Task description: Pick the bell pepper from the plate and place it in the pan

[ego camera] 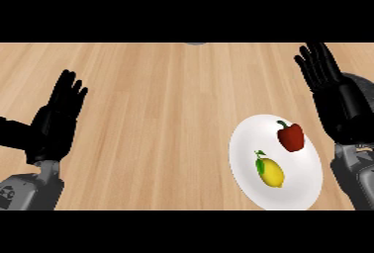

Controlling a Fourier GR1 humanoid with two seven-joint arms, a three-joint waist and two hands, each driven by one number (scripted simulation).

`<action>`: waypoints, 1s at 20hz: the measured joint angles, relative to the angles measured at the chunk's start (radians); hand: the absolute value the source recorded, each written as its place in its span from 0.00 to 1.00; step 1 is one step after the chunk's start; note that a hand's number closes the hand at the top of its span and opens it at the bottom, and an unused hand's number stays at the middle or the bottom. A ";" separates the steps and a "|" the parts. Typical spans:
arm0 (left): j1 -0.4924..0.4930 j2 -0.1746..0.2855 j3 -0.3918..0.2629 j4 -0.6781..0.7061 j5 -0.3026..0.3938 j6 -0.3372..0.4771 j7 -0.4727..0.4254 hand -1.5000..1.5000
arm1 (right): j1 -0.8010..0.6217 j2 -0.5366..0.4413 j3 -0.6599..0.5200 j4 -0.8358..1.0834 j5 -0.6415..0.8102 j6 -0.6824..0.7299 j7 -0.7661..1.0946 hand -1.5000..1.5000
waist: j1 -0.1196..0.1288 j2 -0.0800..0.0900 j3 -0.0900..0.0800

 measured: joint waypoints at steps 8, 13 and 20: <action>0.008 0.037 -0.010 0.025 -0.036 -0.031 0.002 0.50 | -0.089 -0.190 0.036 0.028 0.021 0.350 -0.124 1.00 | 0.005 0.010 0.029; 0.032 0.044 -0.005 0.050 -0.036 -0.051 -0.001 0.50 | 0.003 -0.364 -0.030 0.071 0.187 0.433 -0.408 0.00 | -0.024 0.007 0.034; 0.031 0.037 0.000 0.075 -0.041 -0.079 -0.011 0.50 | 0.069 -0.549 -0.125 0.194 0.374 0.472 -0.701 0.00 | -0.019 0.005 0.035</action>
